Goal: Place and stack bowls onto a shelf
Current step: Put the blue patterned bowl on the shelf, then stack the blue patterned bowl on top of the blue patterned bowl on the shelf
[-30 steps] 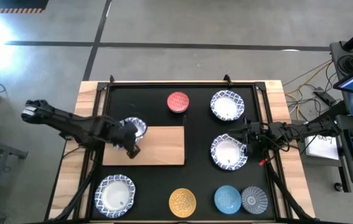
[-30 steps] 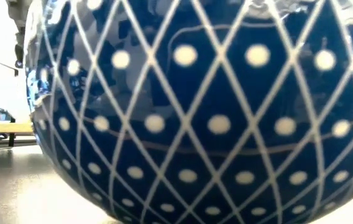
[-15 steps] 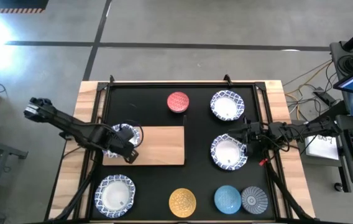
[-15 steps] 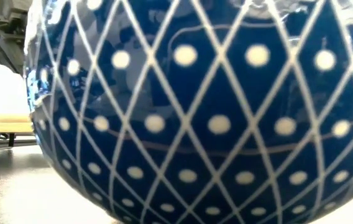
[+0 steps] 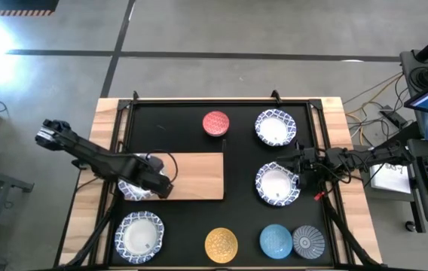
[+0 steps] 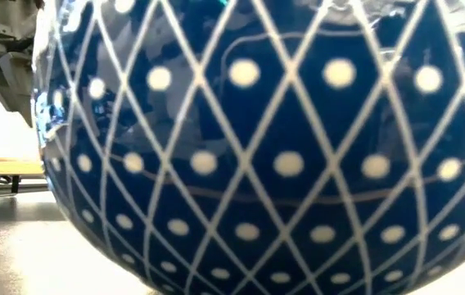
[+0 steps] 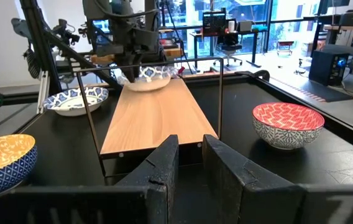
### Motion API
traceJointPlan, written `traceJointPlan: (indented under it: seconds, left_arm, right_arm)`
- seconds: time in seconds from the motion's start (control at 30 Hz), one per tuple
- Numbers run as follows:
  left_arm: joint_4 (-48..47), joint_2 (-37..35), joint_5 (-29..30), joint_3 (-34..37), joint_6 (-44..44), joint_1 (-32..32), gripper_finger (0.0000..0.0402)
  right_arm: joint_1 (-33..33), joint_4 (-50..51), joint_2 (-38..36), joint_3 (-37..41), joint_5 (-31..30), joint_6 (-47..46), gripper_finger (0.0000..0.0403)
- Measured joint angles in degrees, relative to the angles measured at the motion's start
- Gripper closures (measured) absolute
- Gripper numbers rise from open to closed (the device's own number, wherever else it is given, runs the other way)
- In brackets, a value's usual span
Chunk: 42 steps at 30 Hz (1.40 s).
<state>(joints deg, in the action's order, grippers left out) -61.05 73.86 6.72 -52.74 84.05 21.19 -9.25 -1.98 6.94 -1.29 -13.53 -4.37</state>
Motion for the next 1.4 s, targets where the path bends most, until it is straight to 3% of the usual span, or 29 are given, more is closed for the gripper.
traceJointPlan:
  seconds: [0.23,0.4,0.57,0.7,0.8,1.07,1.13,1.4]
  left_arm:
    - [-8.3,6.6,0.3,-8.9,0.9,0.0,0.0267]
    - [-15.4,11.9,3.5,-16.7,-3.5,0.0,0.0237]
    - [-22.7,17.1,6.1,-23.6,-5.6,0.7,0.0229]
    - [-25.0,19.2,8.1,-25.0,-6.2,2.7,0.0229]
    - [-24.3,19.5,11.5,-24.5,-6.5,4.6,0.0229]
    - [-15.6,19.1,28.4,-24.5,-15.8,11.4,0.0228]
    - [-11.9,19.1,28.9,-24.5,-18.9,12.3,0.0228]
    - [2.6,19.8,21.8,-24.5,-29.6,15.0,0.0228]
  right_arm:
    - [0.0,0.0,0.0,0.0,0.0,0.0,0.0339]
    - [0.0,0.0,0.0,0.0,0.0,0.0,0.0339]
    - [0.0,0.0,0.0,0.0,0.0,0.0,0.0339]
    - [0.0,0.0,0.0,0.0,0.0,0.0,0.0339]
    - [0.0,0.0,0.0,0.0,0.0,0.0,0.0339]
    - [0.0,0.0,0.0,0.0,0.0,0.0,0.0339]
    - [0.0,0.0,0.0,0.0,0.0,0.0,0.0339]
    - [0.0,0.0,0.0,0.0,0.0,0.0,0.0339]
